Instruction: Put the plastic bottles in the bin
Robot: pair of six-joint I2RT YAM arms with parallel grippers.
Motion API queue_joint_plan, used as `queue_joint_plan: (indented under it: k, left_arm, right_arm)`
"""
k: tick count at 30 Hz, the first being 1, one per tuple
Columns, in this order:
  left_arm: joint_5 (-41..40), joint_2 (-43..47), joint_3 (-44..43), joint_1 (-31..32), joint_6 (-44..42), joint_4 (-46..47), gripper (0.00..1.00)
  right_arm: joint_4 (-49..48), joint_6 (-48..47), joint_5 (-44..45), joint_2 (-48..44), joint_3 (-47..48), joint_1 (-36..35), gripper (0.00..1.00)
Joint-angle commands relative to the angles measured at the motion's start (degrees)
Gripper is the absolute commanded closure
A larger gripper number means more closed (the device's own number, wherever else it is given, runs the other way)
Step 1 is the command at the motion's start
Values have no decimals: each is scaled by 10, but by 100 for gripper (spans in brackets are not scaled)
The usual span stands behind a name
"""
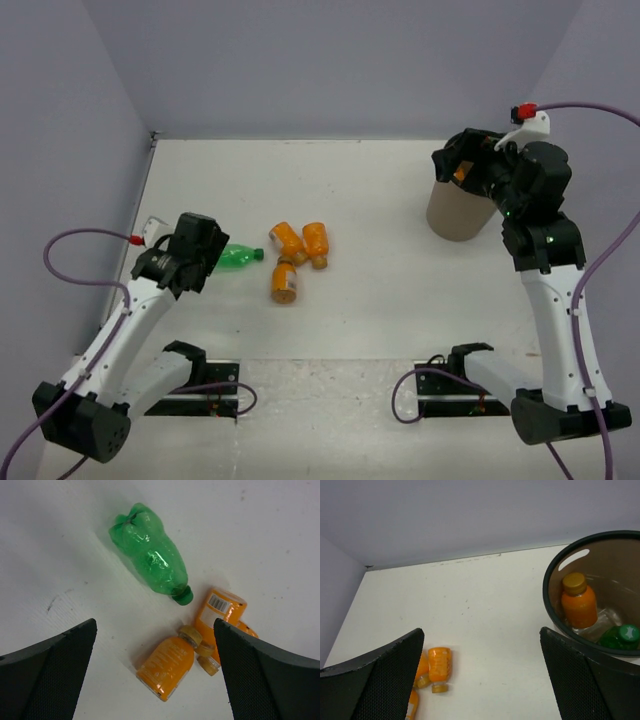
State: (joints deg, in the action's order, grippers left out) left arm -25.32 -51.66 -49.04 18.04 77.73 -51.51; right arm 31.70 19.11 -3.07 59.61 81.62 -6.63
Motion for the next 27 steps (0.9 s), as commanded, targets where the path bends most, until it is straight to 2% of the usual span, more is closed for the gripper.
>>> queue_joint_plan:
  k: [1,6,9,13,18,22,23,24,27]
  left_arm:
    - [-14,-88,-29,1,139,-51,0]
    - [-53,-157,-47,1,194,-5,0]
    - [-68,-212,-62,-2,236,-15,0]
    - [-73,-262,-50,-12,233,57,1]
    - [-51,-324,-48,-56,213,91,1]
    - [-33,-353,-15,-87,154,192,14]
    - [-20,-362,-12,-92,146,200,21]
    - [-16,-378,-11,-93,138,207,21]
    - [-3,-387,10,-93,133,226,36]
  right_arm:
    - [-38,6,-58,-9,-9,0,1]
    - [-42,2,-95,-8,-12,0,1]
    - [-50,3,-101,-12,-16,0,1]
    - [-57,5,-113,-12,-21,0,1]
    - [-64,8,-132,-7,-24,0,1]
    - [-74,15,-163,-7,-30,0,1]
    - [-77,17,-169,-6,-33,0,1]
    - [-80,21,-173,-4,-34,0,1]
    - [-77,22,-185,4,-31,-7,1]
